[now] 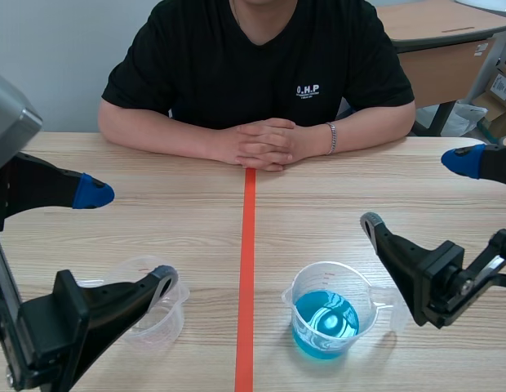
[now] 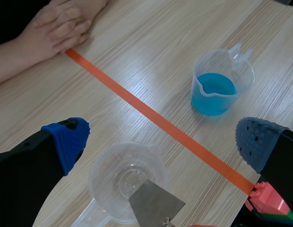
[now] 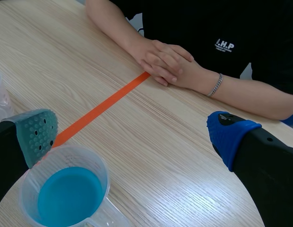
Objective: Do the redox reaction experiment.
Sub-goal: 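Lift the metal plate out of the left beaker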
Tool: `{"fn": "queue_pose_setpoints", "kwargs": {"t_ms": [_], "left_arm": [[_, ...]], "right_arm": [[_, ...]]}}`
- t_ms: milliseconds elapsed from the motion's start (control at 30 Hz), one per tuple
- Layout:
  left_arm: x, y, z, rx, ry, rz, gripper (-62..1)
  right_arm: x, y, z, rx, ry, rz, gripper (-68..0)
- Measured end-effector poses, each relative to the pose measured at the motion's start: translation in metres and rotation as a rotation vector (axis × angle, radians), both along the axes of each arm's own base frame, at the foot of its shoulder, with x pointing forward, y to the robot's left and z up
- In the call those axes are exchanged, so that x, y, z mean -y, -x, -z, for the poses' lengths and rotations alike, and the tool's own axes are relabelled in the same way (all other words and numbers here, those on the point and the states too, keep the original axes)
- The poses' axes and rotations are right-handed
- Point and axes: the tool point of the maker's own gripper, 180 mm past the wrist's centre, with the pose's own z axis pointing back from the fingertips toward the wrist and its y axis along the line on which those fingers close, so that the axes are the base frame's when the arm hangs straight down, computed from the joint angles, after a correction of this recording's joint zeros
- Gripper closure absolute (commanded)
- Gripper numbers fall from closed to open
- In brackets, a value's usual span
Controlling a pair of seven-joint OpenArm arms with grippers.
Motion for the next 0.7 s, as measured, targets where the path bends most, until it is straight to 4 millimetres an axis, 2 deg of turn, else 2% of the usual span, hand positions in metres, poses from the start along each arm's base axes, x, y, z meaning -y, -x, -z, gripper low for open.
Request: {"fn": "queue_pose_setpoints", "kwargs": {"t_ms": [167,367,467,600,700], "left_arm": [[-0.005,0.002,0.005,-0.005,-0.033,-0.005,-62.3],[-0.026,0.006,0.006,0.022,-0.066,-0.05,-62.3],[-0.045,0.004,0.003,0.048,-0.074,-0.124,-62.3],[-0.084,-0.003,-0.006,0.106,-0.111,-0.278,-62.3],[-0.107,0.002,-0.009,0.149,-0.159,-0.354,-62.3]], "right_arm": [[0.0,0.0,0.0,-0.001,0.0,-0.002,-67.9],[0.0,0.0,0.0,-0.001,-0.001,-0.002,-67.9],[0.0,0.0,0.0,-0.001,-0.001,-0.003,-67.9],[-0.001,0.001,-0.001,0.004,-0.006,-0.008,-67.9],[-0.002,0.001,-0.002,0.009,-0.01,-0.009,-67.9]]}}
